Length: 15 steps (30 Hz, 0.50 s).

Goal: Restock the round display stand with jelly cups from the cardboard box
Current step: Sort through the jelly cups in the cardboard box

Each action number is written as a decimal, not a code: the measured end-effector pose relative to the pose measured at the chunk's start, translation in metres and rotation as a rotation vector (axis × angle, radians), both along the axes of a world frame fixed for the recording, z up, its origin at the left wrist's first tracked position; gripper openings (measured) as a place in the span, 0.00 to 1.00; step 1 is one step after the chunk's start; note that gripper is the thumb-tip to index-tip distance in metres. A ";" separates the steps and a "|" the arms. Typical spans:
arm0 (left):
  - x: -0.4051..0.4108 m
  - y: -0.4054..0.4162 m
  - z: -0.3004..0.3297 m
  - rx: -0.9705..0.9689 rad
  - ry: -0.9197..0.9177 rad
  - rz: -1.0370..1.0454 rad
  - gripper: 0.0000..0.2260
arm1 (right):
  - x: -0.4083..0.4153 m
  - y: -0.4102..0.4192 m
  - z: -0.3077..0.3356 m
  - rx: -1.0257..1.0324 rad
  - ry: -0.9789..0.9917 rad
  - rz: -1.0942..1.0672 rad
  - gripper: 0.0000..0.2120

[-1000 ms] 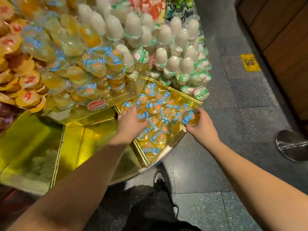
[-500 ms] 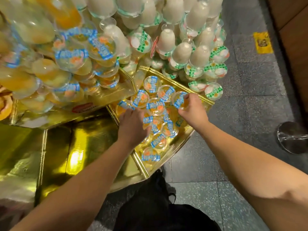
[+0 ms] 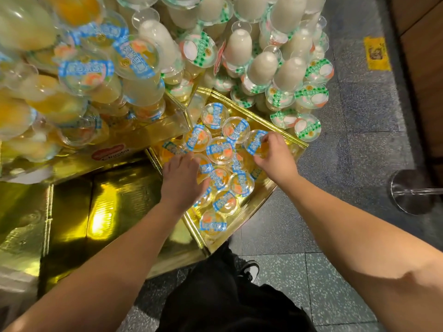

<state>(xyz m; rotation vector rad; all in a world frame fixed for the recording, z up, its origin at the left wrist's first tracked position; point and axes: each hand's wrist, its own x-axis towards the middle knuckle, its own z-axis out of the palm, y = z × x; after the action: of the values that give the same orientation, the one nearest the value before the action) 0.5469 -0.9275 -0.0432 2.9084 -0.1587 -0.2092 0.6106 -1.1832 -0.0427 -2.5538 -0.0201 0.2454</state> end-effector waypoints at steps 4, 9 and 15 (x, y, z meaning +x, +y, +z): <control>-0.001 -0.002 -0.003 0.000 0.021 0.017 0.23 | 0.003 -0.002 -0.002 -0.002 -0.008 0.018 0.19; -0.002 -0.001 -0.007 -0.018 0.018 0.043 0.24 | 0.000 -0.003 -0.005 -0.016 -0.014 0.037 0.20; -0.001 0.001 -0.004 -0.020 0.044 0.063 0.25 | -0.002 -0.005 -0.006 -0.012 0.006 0.045 0.20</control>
<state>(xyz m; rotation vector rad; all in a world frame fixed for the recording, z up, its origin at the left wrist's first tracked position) 0.5458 -0.9267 -0.0476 2.8816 -0.0611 -0.2595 0.6090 -1.1885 -0.0483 -2.5664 -0.0741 0.2718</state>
